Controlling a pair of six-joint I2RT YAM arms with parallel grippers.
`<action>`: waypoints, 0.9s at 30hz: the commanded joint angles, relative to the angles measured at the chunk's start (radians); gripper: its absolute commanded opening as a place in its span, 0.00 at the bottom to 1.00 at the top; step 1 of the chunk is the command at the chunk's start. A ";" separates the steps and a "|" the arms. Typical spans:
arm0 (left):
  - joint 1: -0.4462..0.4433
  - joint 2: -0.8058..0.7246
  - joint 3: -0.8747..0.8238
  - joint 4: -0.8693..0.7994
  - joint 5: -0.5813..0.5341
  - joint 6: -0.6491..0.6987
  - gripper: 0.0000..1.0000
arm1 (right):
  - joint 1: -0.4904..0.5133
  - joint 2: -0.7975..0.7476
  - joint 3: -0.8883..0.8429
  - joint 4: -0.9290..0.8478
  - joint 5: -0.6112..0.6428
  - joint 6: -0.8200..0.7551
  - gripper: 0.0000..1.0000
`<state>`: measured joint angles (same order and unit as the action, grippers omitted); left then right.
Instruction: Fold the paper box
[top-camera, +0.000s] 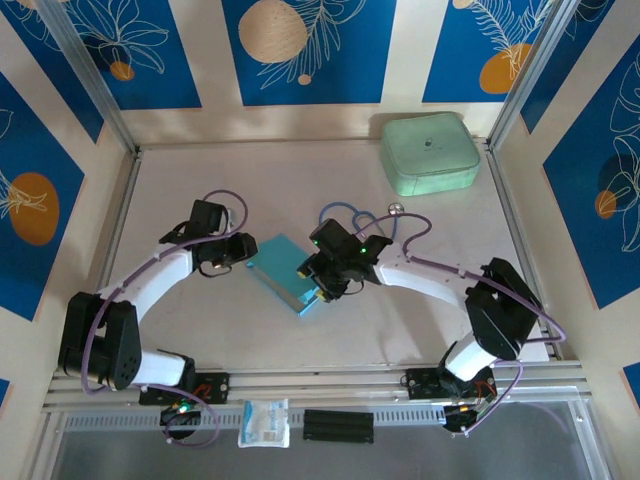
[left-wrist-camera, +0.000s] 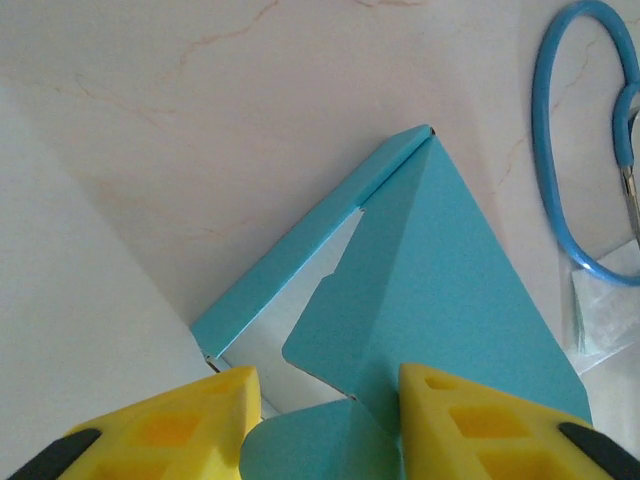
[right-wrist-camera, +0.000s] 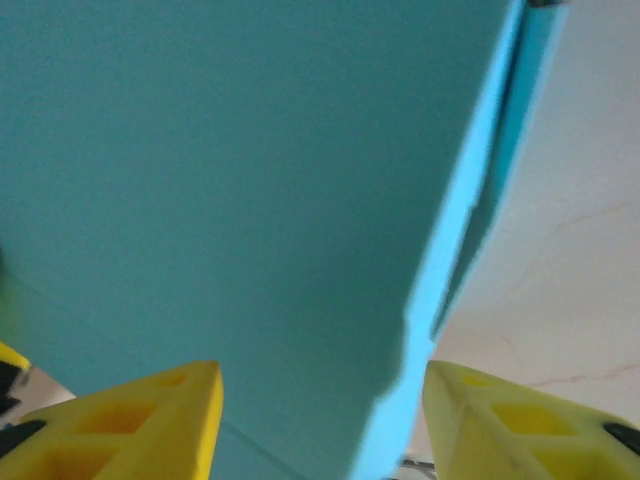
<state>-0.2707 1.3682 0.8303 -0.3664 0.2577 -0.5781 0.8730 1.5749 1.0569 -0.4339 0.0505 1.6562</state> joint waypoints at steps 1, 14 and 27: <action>-0.020 -0.023 -0.034 0.001 -0.029 -0.028 0.39 | -0.017 0.047 -0.019 0.064 -0.034 0.054 0.54; -0.087 -0.077 -0.143 0.068 -0.066 -0.112 0.40 | -0.116 0.190 0.059 -0.012 0.041 -0.172 0.50; -0.128 -0.302 -0.184 -0.046 -0.320 -0.069 0.73 | -0.250 0.251 0.266 -0.174 0.046 -0.622 0.53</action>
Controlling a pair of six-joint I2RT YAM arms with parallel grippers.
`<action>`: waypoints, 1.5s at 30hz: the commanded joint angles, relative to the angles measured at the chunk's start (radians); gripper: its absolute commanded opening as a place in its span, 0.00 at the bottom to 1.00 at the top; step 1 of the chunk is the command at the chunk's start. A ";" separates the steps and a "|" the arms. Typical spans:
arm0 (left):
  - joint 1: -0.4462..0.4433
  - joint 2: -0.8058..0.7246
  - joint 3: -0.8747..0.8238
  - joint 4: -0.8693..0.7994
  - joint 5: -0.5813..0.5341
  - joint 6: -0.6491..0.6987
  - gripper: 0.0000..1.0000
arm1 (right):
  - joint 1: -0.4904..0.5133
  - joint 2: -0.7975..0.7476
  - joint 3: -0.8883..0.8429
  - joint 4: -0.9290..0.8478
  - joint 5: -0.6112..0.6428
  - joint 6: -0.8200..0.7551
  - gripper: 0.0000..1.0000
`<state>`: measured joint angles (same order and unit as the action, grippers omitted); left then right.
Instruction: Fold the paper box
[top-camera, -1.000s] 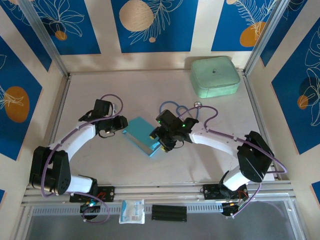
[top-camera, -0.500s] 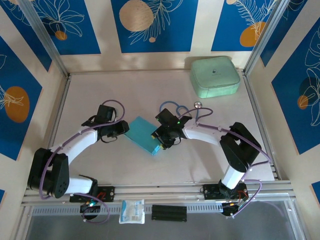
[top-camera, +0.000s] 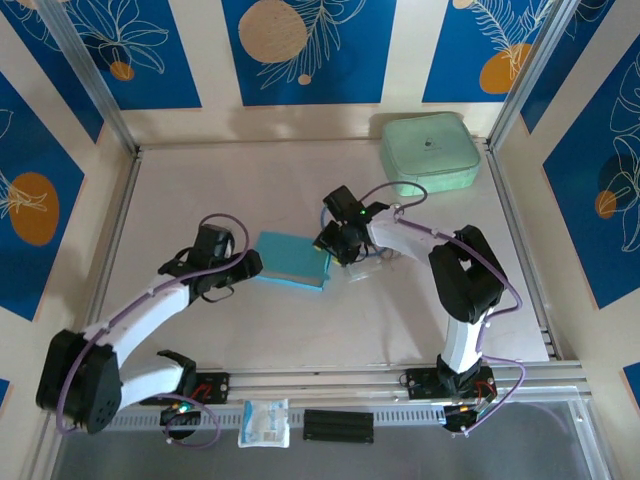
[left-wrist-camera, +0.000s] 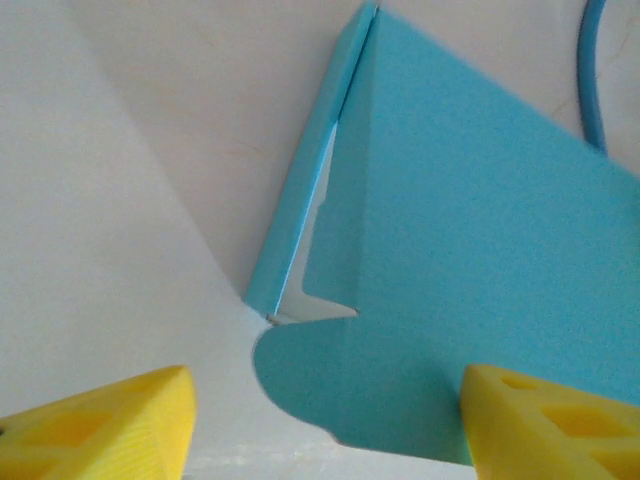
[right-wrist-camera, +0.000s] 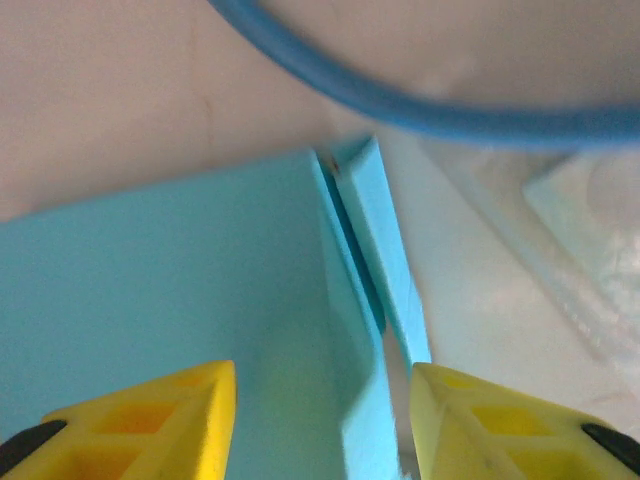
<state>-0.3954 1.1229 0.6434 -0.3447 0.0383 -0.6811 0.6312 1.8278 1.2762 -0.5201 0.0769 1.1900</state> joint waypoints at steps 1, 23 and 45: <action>-0.004 -0.075 0.011 -0.083 -0.111 0.050 0.75 | -0.013 -0.010 0.058 -0.088 0.010 -0.187 0.55; 0.097 0.339 0.450 -0.351 0.222 0.397 0.56 | 0.091 -0.130 0.011 -0.175 -0.057 -0.149 0.54; 0.095 0.385 0.315 -0.202 0.311 0.286 0.27 | 0.097 -0.033 0.023 -0.140 -0.068 -0.136 0.34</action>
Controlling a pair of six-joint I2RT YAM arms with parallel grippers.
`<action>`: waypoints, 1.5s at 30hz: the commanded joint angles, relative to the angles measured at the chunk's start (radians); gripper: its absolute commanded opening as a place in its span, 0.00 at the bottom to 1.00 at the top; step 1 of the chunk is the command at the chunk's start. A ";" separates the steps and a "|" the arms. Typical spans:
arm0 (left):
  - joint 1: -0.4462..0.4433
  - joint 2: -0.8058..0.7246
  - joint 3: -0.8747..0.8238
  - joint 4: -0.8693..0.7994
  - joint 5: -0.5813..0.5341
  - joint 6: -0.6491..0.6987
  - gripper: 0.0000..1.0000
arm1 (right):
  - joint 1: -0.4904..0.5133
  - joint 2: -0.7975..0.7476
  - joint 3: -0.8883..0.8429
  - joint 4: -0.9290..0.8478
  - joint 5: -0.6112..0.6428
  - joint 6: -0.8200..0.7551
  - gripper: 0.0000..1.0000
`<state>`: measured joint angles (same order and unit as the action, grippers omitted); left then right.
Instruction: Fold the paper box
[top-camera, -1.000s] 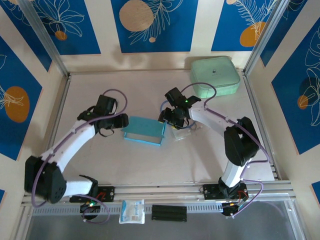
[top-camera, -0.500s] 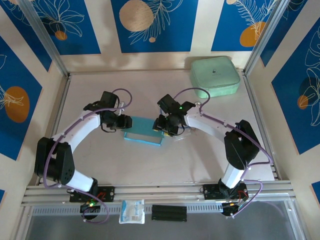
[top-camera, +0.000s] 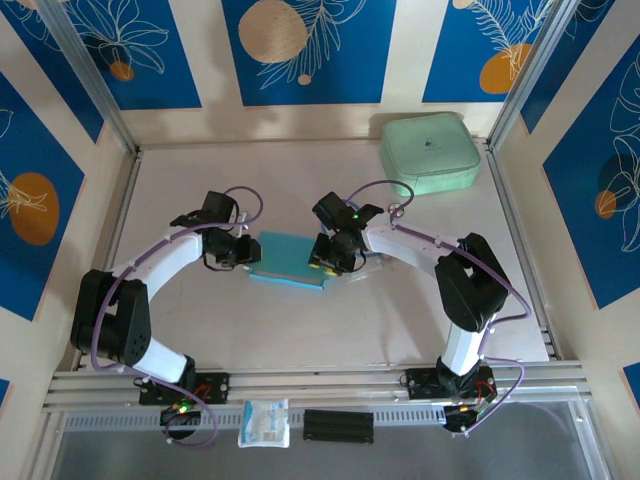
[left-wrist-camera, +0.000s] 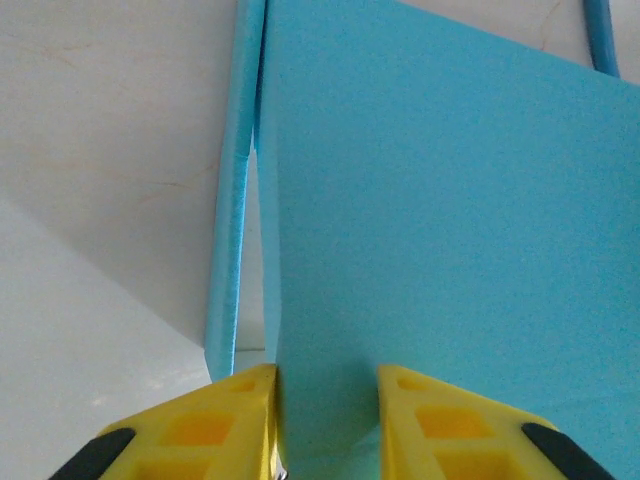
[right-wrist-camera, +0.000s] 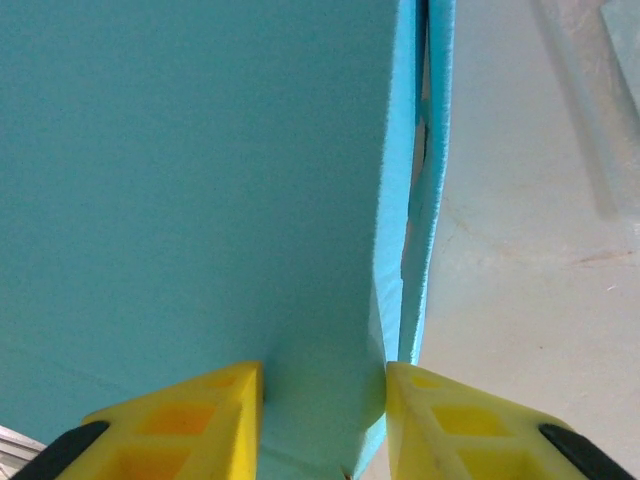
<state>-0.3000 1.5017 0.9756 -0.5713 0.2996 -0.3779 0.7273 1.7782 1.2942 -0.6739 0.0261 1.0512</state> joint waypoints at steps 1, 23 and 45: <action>-0.001 0.008 -0.019 0.025 0.048 -0.016 0.27 | 0.000 0.021 0.006 0.014 -0.013 0.000 0.33; -0.064 0.030 -0.085 0.011 -0.173 0.033 0.23 | 0.020 0.125 0.041 -0.110 0.213 -0.108 0.23; -0.111 0.064 -0.098 0.047 -0.263 0.056 0.36 | 0.012 0.102 0.155 -0.226 0.324 -0.156 0.48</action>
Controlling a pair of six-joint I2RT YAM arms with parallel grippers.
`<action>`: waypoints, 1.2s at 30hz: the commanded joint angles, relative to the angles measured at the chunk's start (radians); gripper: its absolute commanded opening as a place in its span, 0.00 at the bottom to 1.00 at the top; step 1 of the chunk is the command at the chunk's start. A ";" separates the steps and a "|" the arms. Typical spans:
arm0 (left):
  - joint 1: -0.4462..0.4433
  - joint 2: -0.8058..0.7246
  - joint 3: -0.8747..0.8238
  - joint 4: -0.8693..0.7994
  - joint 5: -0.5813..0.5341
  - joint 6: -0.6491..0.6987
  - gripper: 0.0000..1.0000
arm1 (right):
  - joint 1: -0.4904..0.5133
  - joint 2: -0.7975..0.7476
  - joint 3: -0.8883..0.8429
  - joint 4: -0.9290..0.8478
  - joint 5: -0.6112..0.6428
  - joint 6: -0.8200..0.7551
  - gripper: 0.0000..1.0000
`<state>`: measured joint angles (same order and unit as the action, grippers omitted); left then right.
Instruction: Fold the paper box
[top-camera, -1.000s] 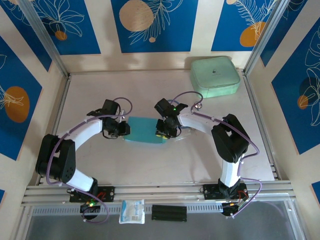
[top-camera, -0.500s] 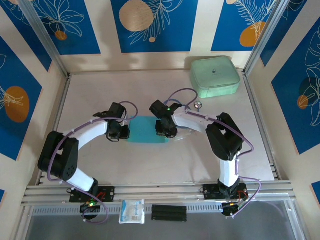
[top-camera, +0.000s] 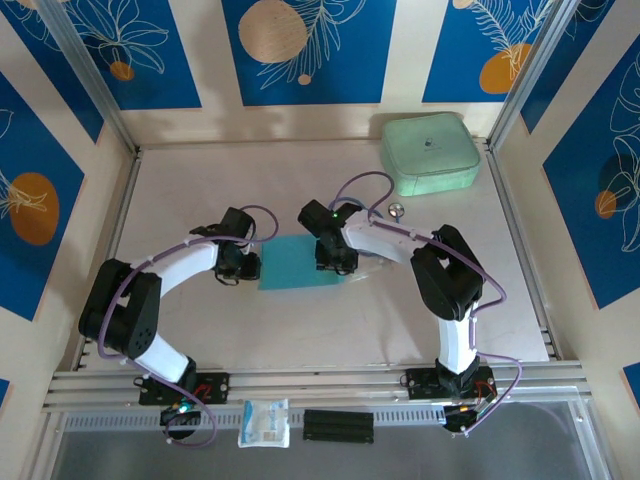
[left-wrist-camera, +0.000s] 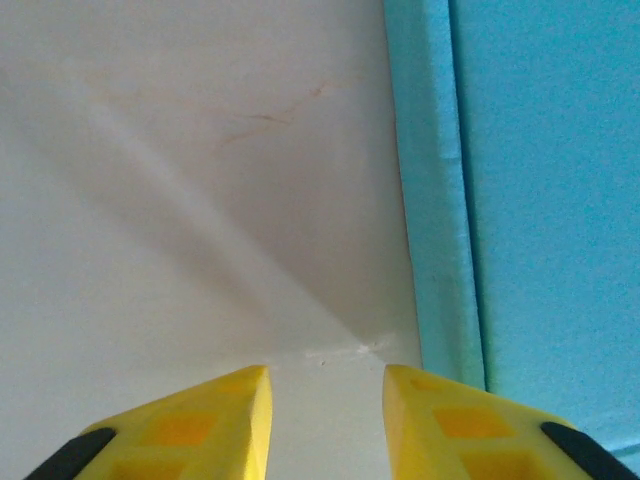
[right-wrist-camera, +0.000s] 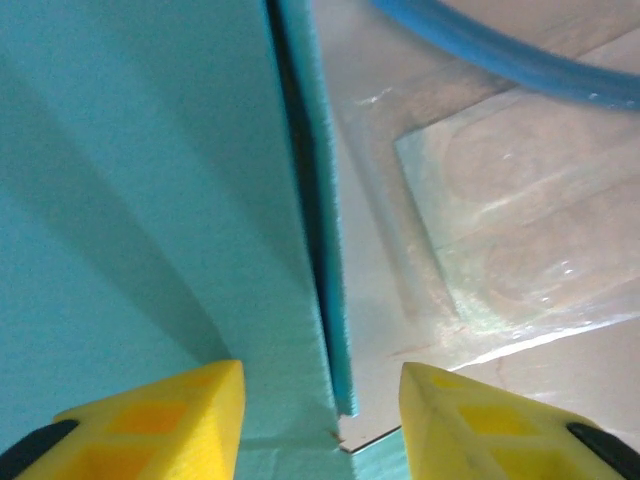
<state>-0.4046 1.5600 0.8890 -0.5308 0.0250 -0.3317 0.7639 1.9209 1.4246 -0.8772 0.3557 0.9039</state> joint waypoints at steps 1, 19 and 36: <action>-0.007 0.001 -0.013 0.007 0.013 0.010 0.38 | -0.034 -0.038 0.021 -0.015 -0.007 -0.014 0.48; -0.007 -0.018 -0.152 0.230 0.204 -0.101 0.35 | -0.043 -0.033 -0.177 0.243 -0.156 -0.074 0.25; 0.030 -0.059 0.019 0.158 0.166 -0.089 0.64 | -0.150 -0.063 -0.076 0.198 -0.149 -0.139 0.46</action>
<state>-0.3851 1.4525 0.9062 -0.3767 0.1558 -0.4118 0.6022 1.8046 1.3304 -0.6643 0.2207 0.7982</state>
